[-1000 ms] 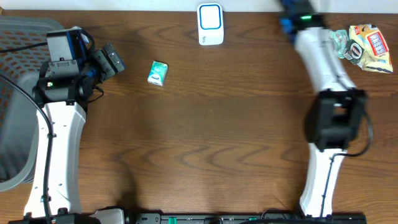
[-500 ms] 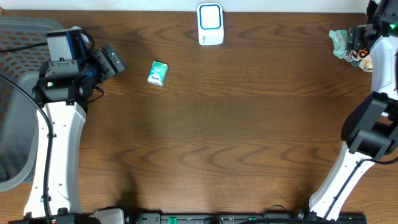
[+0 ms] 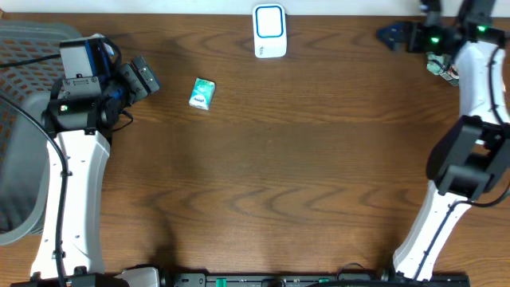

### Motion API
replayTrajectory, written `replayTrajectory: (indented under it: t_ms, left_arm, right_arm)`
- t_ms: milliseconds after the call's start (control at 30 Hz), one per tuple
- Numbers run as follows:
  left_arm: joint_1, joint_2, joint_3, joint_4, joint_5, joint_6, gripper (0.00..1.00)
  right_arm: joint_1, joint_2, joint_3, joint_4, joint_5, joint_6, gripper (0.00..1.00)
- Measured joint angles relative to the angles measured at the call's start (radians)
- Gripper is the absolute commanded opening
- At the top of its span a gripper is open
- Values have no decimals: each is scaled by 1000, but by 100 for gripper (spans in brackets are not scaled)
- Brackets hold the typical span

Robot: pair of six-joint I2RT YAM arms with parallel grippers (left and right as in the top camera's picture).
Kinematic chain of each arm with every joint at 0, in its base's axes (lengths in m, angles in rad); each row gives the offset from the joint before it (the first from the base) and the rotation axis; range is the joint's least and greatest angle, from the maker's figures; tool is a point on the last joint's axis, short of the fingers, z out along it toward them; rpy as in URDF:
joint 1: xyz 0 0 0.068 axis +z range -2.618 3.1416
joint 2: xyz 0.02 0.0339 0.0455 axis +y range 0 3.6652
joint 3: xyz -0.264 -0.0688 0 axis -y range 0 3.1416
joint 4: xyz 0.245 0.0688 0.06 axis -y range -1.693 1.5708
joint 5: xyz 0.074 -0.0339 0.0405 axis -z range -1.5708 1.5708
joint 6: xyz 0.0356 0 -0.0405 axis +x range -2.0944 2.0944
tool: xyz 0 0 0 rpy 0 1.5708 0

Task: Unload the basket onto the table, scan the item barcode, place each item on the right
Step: 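Carry the orange pack to the right corner and release it, then reach the right gripper to the teal Kleenex pack and grasp it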

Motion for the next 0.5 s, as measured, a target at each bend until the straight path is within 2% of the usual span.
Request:
replayTrajectory:
  t_ms: [100,200,500]
  left_arm:
    - [0,0,0,0,0,0,98]
    - [0,0,0,0,0,0,98]
    - [0,0,0,0,0,0,98]
  right_arm:
    - [90,0,0,0,-127,9,99]
    - [199,0,0,4,-93,74,99]
    - [573,0,0,113,393,410,99]
